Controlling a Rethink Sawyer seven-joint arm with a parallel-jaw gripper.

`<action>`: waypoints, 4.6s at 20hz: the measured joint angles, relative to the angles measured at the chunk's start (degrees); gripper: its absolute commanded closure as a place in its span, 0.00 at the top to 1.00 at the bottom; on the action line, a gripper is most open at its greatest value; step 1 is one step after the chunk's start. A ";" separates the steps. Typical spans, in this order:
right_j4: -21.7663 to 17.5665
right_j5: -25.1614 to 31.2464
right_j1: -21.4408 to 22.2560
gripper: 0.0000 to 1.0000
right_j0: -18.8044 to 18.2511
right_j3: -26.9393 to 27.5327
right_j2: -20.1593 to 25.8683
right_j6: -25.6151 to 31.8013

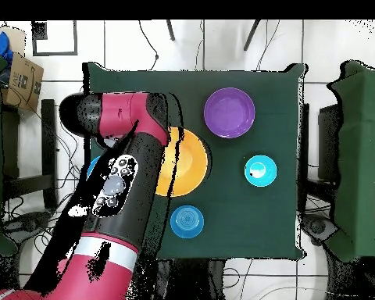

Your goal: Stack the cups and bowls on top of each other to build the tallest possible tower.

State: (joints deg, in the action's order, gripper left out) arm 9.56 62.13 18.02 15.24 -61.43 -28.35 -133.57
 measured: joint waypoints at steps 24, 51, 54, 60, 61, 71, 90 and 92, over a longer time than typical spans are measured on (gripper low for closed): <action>-0.02 0.00 -0.26 1.00 0.48 0.02 -1.15 0.00; -0.01 0.01 -1.42 1.00 1.20 1.39 -3.30 0.00; 0.00 0.00 -1.55 1.00 1.20 1.64 -3.30 0.00; 0.00 0.01 -1.71 1.00 1.19 1.66 -3.30 0.00; 0.00 0.01 -1.74 0.00 1.19 1.66 -3.30 0.00; 0.57 -0.02 -2.05 0.00 1.18 1.70 -3.30 0.00; 1.50 0.00 -2.33 0.00 1.18 1.69 -3.30 0.00; 1.68 0.00 -2.35 0.00 1.19 1.70 -3.31 0.00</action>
State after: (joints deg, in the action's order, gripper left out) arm 11.24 62.13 15.67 16.43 -59.73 -31.66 -133.57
